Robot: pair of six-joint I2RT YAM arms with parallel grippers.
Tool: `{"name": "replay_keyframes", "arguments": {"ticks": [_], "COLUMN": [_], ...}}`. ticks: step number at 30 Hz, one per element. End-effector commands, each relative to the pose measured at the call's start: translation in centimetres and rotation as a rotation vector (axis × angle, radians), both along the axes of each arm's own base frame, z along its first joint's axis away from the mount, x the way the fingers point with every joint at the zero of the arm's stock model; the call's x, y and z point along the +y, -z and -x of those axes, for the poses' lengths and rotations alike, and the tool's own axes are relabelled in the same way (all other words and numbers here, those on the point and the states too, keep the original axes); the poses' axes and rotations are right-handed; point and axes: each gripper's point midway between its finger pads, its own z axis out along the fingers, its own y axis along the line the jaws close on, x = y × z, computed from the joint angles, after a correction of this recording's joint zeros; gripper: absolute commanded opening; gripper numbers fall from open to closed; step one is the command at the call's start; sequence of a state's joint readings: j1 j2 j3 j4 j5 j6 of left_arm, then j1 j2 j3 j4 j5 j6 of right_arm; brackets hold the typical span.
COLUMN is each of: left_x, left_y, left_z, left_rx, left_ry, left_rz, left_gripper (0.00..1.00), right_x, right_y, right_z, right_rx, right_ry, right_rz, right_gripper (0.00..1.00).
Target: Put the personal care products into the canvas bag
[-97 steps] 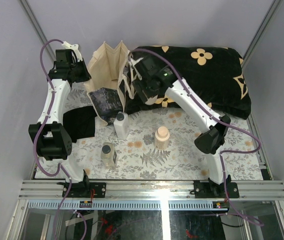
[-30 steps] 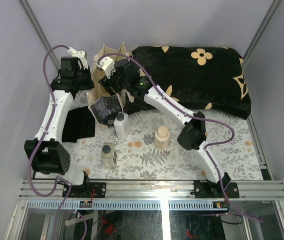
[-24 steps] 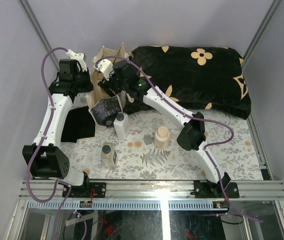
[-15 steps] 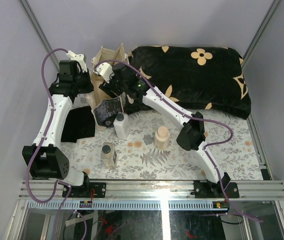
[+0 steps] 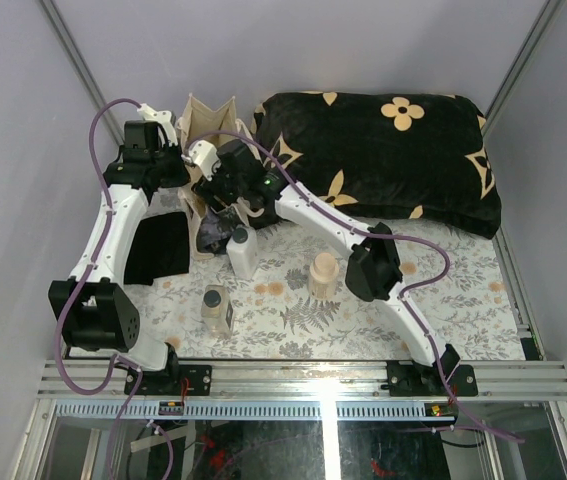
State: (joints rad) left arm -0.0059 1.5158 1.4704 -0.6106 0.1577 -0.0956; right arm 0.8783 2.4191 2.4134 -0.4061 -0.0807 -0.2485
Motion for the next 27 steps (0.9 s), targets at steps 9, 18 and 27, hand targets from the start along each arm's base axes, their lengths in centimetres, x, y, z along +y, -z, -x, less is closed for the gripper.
{"name": "replay_keyframes", "arguments": {"ticks": [9, 18, 27], "left_x": [-0.4, -0.3, 0.5], "left_y": [-1.6, -1.5, -1.3], "left_z": [-1.1, -1.1, -1.2], "left_rx": [-0.066, -0.066, -0.062], "left_ry": [0.015, 0.010, -0.013], "left_rz": [0.013, 0.008, -0.001], "left_gripper": [0.00, 0.00, 0.00], "right_x": [1.5, 1.2, -0.2], "right_y": [4.9, 3.2, -2.2], "right_z": [1.6, 1.4, 0.5], "right_rx": [0.059, 0.026, -0.074], "right_ry": [-0.039, -0.027, 0.032], "right_rz": [0.043, 0.041, 0.016], "right_gripper": [0.65, 0.99, 0.99]}}
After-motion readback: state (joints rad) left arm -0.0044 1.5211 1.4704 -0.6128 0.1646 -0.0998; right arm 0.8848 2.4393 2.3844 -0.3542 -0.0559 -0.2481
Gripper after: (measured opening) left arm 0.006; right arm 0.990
